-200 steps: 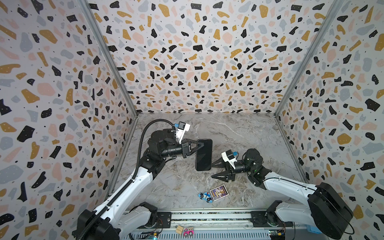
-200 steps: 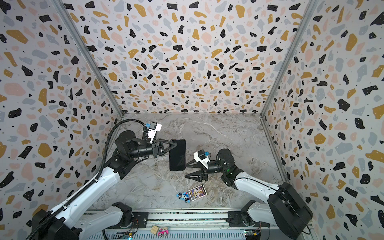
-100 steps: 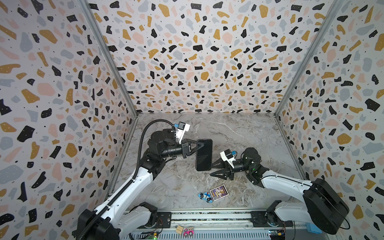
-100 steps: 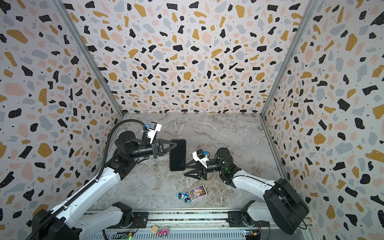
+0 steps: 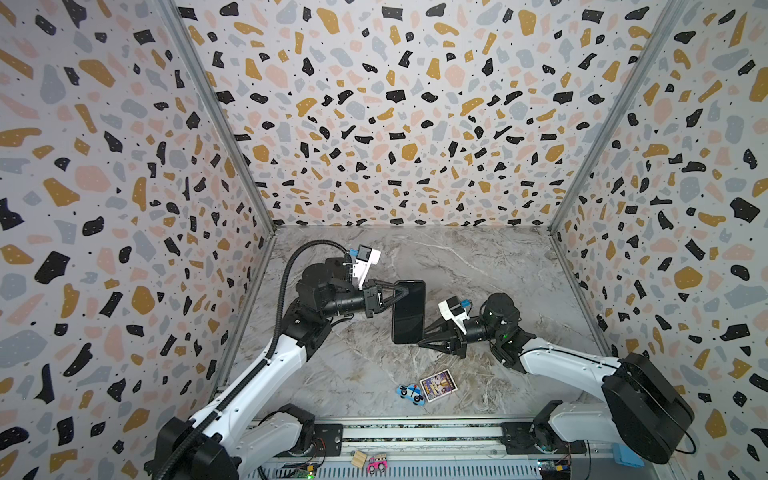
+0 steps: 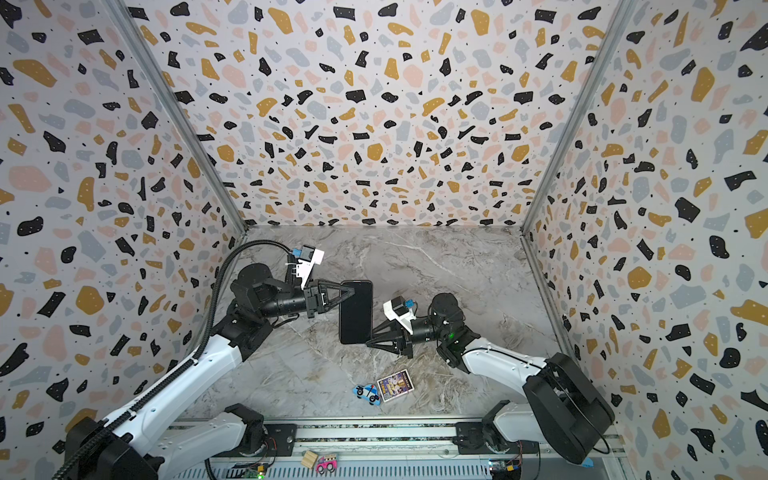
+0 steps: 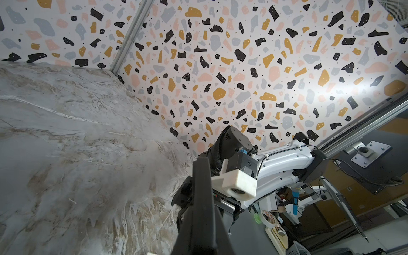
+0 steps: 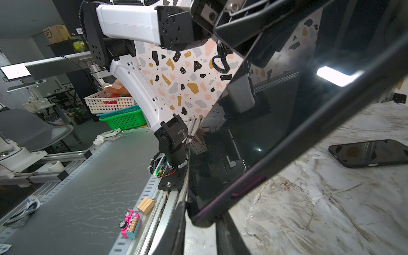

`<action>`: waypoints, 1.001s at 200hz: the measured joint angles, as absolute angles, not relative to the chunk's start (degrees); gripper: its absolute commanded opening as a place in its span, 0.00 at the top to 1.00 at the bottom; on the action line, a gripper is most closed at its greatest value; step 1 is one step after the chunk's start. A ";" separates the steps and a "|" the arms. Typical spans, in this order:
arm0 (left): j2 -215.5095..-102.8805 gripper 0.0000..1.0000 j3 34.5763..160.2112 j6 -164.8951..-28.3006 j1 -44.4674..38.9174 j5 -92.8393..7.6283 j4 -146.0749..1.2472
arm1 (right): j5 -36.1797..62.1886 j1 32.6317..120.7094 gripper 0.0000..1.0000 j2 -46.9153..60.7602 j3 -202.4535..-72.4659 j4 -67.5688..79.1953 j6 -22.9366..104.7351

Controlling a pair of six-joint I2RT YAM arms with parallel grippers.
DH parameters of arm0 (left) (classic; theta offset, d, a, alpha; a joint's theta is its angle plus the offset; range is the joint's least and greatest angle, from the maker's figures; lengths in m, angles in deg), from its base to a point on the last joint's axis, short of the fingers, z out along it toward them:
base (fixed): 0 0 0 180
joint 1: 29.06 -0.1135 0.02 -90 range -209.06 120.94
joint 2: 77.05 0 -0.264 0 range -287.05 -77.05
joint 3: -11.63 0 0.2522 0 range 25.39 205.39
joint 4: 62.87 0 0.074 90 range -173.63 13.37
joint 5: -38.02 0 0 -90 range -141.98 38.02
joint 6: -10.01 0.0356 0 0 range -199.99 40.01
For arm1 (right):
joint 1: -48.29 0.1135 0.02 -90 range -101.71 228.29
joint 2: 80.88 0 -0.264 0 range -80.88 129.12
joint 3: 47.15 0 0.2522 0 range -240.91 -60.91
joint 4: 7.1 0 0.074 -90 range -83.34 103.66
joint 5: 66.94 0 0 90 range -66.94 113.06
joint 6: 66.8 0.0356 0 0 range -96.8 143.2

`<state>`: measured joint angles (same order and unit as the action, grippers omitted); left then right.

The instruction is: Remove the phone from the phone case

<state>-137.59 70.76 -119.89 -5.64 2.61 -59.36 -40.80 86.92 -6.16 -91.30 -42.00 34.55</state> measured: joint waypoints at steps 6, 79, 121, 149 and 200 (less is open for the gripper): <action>-137.59 1.00 70.76 -119.87 -5.64 2.63 -59.14 | -40.89 86.92 0.82 -6.14 -91.30 -42.02 34.51; -137.93 1.00 70.76 -120.46 -5.25 4.58 -56.71 | -42.11 87.31 0.93 -6.10 -89.33 -48.32 35.95; -139.22 1.00 70.71 -121.97 -4.38 4.93 -54.09 | -41.83 87.79 0.97 -6.16 -88.48 -51.07 35.25; -140.91 1.00 70.50 -122.95 -2.93 4.49 -51.95 | -41.63 88.19 0.99 -6.27 -87.50 -52.10 33.70; -143.53 1.00 70.01 -125.07 -1.80 2.94 -48.69 | -41.52 88.43 0.99 -6.25 -87.26 -52.30 32.30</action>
